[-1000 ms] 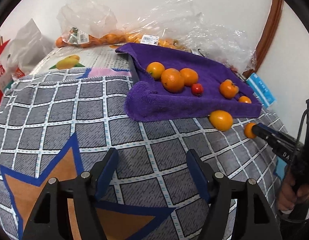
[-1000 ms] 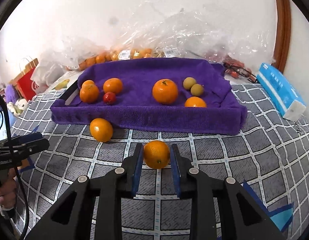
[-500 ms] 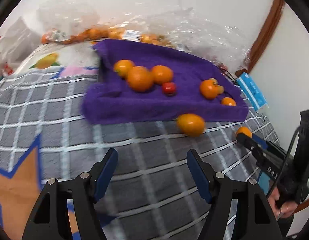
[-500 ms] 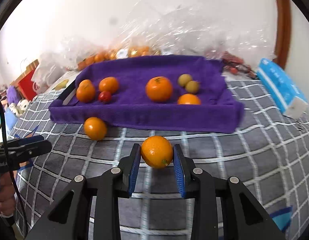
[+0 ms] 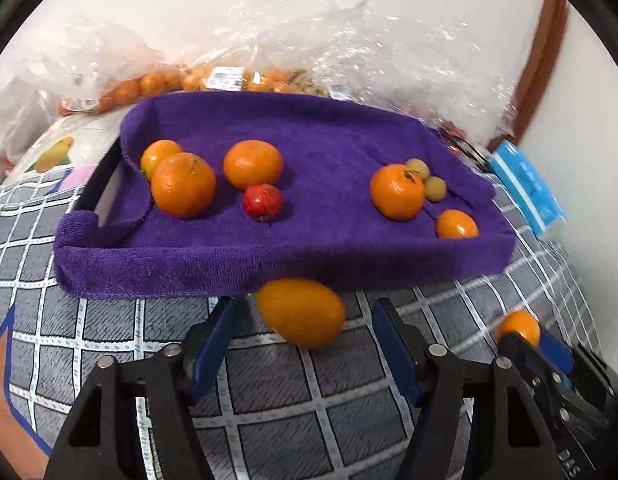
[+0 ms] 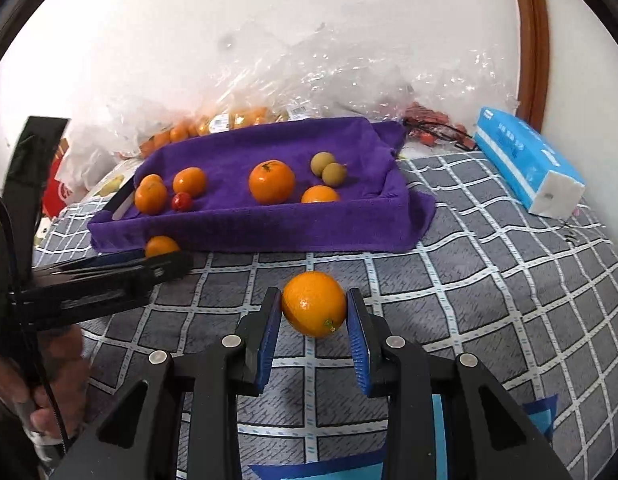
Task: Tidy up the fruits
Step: 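Grasp the large orange on the bed cover with the left tool while the right tool holds its orange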
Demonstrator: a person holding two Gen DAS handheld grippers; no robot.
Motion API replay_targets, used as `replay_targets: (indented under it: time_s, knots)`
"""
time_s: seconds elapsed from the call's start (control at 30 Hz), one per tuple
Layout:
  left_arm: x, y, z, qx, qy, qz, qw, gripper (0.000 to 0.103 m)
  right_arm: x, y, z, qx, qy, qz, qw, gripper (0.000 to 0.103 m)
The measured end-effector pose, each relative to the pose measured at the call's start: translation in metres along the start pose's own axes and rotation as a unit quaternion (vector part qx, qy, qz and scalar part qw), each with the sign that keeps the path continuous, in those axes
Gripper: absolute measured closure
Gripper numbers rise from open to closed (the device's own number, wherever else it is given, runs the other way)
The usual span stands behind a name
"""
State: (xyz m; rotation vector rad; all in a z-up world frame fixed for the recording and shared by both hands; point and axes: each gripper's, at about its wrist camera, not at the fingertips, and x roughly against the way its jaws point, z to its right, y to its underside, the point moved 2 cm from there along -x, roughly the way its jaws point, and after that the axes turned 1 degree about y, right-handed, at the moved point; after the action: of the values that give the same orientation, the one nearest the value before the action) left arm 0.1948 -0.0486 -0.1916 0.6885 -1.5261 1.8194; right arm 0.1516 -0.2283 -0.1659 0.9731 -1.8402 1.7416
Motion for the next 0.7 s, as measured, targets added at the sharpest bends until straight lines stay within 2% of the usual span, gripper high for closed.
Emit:
replay_targets:
  time_s: [0.03,0.07,0.23,0.4,0.7]
  knots:
    - [0.001,0.0,0.0,0.001,-0.013,0.003,0.9999,0.053,0.0,0.0,0.0,-0.003,-0.003,-0.001,1.0,0.07]
    - [0.001,0.0,0.0,0.004,-0.013,0.004,0.9999,0.06,-0.001,0.0,0.001,-0.007,-0.006,-0.002,1.0,0.07]
    - [0.005,0.002,-0.014,0.037,0.024,0.01,0.999,0.062,0.001,0.001,0.0,-0.006,-0.007,0.0,1.0,0.071]
    - [0.013,0.009,-0.016,0.026,0.014,0.006,0.9995,0.062,0.002,0.0,0.001,-0.008,-0.007,0.001,1.0,0.071]
    - [0.028,0.022,-0.03,0.032,0.025,0.005,0.9992,0.064,0.003,0.0,-0.001,-0.005,0.005,0.006,1.0,0.07]
